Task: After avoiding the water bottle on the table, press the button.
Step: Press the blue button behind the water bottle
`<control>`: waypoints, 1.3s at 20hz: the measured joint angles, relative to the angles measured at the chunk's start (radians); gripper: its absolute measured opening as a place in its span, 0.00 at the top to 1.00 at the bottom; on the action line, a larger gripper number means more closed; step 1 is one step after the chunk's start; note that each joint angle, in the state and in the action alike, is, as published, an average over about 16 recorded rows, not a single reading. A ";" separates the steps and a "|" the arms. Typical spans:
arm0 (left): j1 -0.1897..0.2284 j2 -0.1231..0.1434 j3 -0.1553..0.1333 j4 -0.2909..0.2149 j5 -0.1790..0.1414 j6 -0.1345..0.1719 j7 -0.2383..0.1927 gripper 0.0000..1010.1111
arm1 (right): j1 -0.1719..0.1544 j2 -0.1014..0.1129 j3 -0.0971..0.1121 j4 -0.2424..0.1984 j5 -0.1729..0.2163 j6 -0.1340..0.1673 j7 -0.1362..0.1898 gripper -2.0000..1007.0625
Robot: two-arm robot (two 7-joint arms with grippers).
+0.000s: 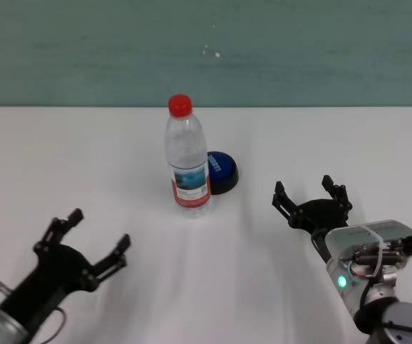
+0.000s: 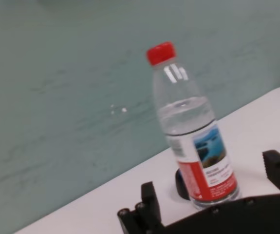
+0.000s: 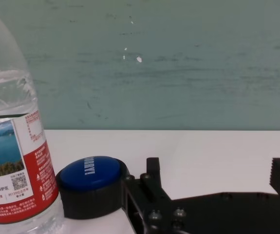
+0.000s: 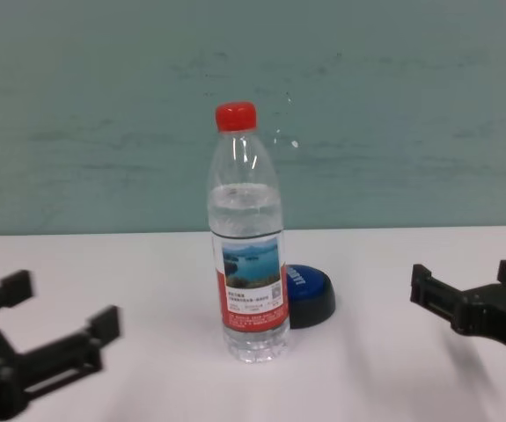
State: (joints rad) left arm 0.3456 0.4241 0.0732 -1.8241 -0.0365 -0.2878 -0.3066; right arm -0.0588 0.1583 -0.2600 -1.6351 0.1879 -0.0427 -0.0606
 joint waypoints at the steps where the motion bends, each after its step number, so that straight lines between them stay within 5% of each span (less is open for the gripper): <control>1: -0.001 0.005 -0.009 0.007 -0.020 -0.005 -0.010 0.01 | 0.000 0.000 0.000 0.000 0.000 0.000 0.000 0.00; 6: -0.018 0.031 -0.047 0.050 -0.103 -0.026 -0.062 0.01 | 0.000 0.000 0.000 0.000 0.000 0.000 0.000 0.00; 13: -0.087 0.059 -0.061 0.128 -0.154 -0.045 -0.112 0.01 | 0.000 0.000 0.000 0.000 0.000 0.000 0.000 0.00; 26: -0.277 0.057 0.026 0.285 -0.173 -0.057 -0.171 0.01 | 0.000 0.000 0.000 0.000 0.000 0.000 0.000 0.00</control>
State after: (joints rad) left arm 0.0681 0.4809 0.0990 -1.5389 -0.2097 -0.3447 -0.4774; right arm -0.0588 0.1583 -0.2600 -1.6351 0.1879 -0.0427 -0.0605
